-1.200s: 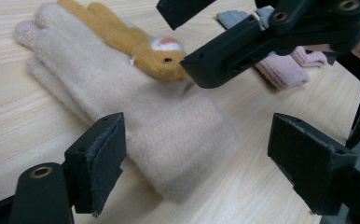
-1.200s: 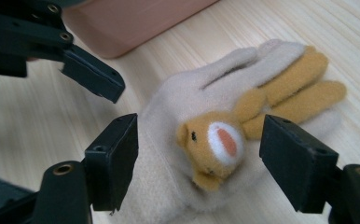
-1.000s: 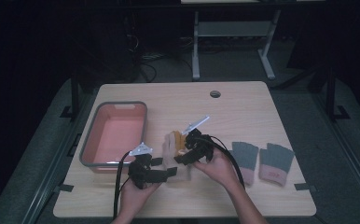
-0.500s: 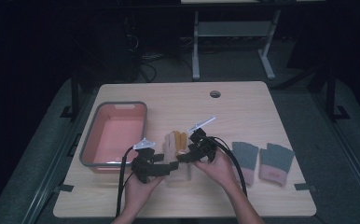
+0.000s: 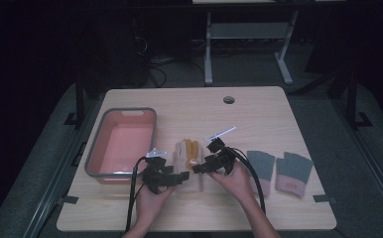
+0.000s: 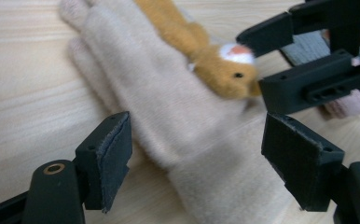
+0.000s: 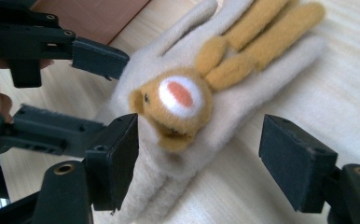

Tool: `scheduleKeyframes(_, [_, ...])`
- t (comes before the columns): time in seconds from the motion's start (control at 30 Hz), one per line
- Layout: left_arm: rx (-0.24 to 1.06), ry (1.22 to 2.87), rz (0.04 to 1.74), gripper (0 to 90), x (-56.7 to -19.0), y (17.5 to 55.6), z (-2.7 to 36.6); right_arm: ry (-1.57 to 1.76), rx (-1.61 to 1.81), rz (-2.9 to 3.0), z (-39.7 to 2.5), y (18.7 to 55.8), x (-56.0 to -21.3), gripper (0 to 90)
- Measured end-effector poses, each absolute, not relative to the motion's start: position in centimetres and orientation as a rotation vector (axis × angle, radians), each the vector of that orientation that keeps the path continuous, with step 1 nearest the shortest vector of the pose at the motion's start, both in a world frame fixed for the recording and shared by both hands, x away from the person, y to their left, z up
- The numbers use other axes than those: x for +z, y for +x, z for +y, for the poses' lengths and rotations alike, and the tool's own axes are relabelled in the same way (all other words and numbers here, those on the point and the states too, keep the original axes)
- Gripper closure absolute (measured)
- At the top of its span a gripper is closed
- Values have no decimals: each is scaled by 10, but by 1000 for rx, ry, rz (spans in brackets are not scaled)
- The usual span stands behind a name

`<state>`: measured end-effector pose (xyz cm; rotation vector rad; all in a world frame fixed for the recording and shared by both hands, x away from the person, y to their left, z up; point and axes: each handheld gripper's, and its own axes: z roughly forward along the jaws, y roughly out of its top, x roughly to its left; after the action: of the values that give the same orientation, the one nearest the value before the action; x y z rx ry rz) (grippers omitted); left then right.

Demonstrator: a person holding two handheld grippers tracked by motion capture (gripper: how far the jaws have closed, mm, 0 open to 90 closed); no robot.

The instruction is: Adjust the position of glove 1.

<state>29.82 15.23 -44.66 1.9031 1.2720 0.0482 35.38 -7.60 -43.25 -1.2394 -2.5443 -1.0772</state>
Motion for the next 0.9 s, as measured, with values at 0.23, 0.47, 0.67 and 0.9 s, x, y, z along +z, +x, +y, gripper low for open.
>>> scheduleKeyframes(0.23, [5,1862,1316,285,-457,298,154,-1250,-1048,-2508,-76,350,-444,295])
scheduleKeyframes(0.47, [-87,1802,1343,346,-464,300,158,-1253,-1056,-2454,-73,348,-452,334])
scheduleKeyframes(0.67, [-94,1814,1340,376,-466,300,159,-1267,-1032,-2445,-70,348,-456,390])
scheduleKeyframes(0.9, [-102,1820,1332,425,-466,300,158,-1288,-1031,-2416,-70,346,-460,474])
